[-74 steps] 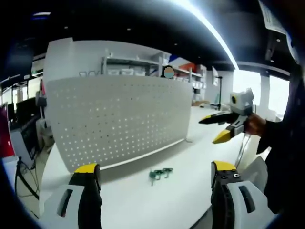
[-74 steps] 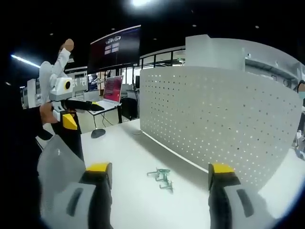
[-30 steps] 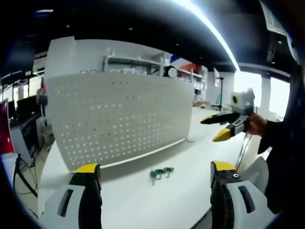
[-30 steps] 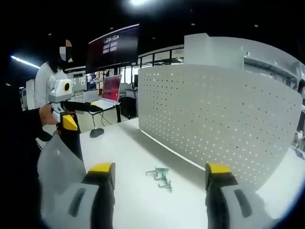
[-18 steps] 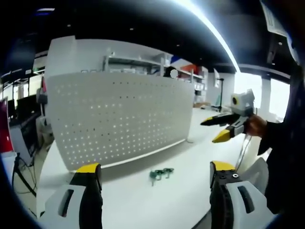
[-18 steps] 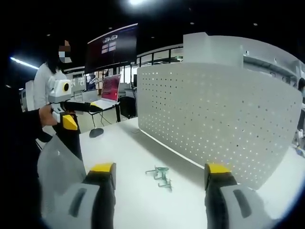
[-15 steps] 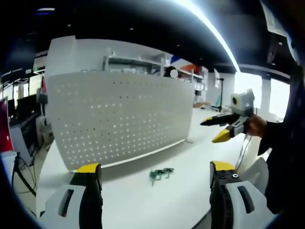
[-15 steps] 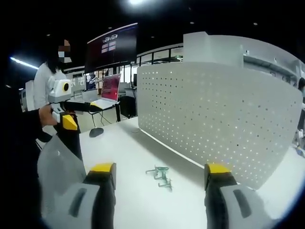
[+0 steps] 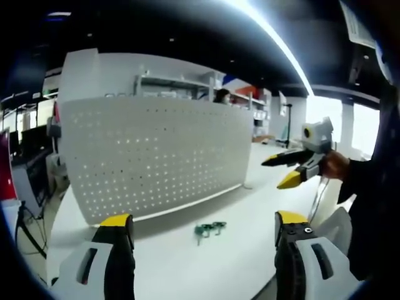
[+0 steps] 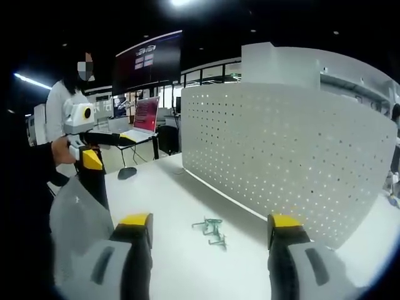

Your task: Insert the hook assembly into the mounting plate slot until the hook locks in place.

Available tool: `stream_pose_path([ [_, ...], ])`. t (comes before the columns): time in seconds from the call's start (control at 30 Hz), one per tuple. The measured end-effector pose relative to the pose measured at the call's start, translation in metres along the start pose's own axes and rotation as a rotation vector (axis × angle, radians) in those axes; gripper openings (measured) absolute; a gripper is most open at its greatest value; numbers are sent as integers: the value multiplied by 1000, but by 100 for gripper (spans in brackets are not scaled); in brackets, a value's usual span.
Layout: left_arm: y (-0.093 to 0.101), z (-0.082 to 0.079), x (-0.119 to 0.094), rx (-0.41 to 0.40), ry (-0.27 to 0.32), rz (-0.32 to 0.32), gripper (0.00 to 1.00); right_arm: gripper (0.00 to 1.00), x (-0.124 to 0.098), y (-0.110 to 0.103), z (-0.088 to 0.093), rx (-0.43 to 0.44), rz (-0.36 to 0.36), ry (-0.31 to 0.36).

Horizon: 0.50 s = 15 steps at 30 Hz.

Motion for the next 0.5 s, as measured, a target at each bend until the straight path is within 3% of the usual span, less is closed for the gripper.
stream_pose_path([
  [0.5,0,3,0,-10,20,-1,94,59,10,1,-8,-17,-9,-5],
])
Point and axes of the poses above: the point that each gripper's makers call its tool centre point, and the gripper's own axes: x roughly forward along the fingers, y roughly to its right, z roughly out of its underside, the point moved 10 cm from there along -x, roughly backward along the fingers, and after that the axes turned 11 degrees about -y, right-handed, at the moved point
